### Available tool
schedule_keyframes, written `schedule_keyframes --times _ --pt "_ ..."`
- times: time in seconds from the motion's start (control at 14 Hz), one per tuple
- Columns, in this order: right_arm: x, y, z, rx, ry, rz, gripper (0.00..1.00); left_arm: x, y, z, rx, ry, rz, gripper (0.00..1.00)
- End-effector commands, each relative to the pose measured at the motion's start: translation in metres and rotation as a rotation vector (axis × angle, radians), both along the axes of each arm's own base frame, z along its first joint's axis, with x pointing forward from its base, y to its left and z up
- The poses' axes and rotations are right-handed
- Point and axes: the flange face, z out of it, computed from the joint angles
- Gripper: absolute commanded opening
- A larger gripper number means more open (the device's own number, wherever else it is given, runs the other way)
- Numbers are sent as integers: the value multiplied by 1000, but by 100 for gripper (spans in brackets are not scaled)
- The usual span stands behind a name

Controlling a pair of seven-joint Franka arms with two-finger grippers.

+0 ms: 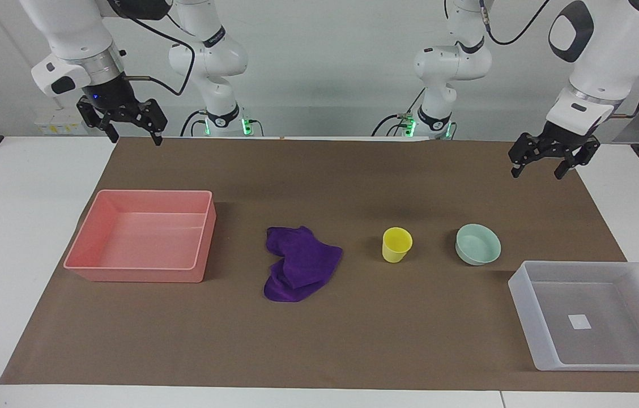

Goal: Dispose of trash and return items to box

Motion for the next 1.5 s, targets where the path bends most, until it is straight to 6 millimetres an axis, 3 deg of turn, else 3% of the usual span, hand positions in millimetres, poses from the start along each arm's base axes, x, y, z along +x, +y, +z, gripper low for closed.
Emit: schedule_keyframes --times 0.0,0.36,0.71,1.0,1.43 --pt "-7 -2 3 12 8 17 100 -14 -1 -14 9 -31 7 100" --pt "-7 -2 2 12 10 17 100 -14 0 -66 5 -35 27 100" --pt "-7 -3 2 12 10 16 100 -23 3 -154 1 -62 48 100" --pt "-7 -3 2 12 10 16 100 -22 4 -211 -3 -73 64 100" --pt "-7 -2 2 12 10 17 100 -15 9 -272 -5 -79 81 100"
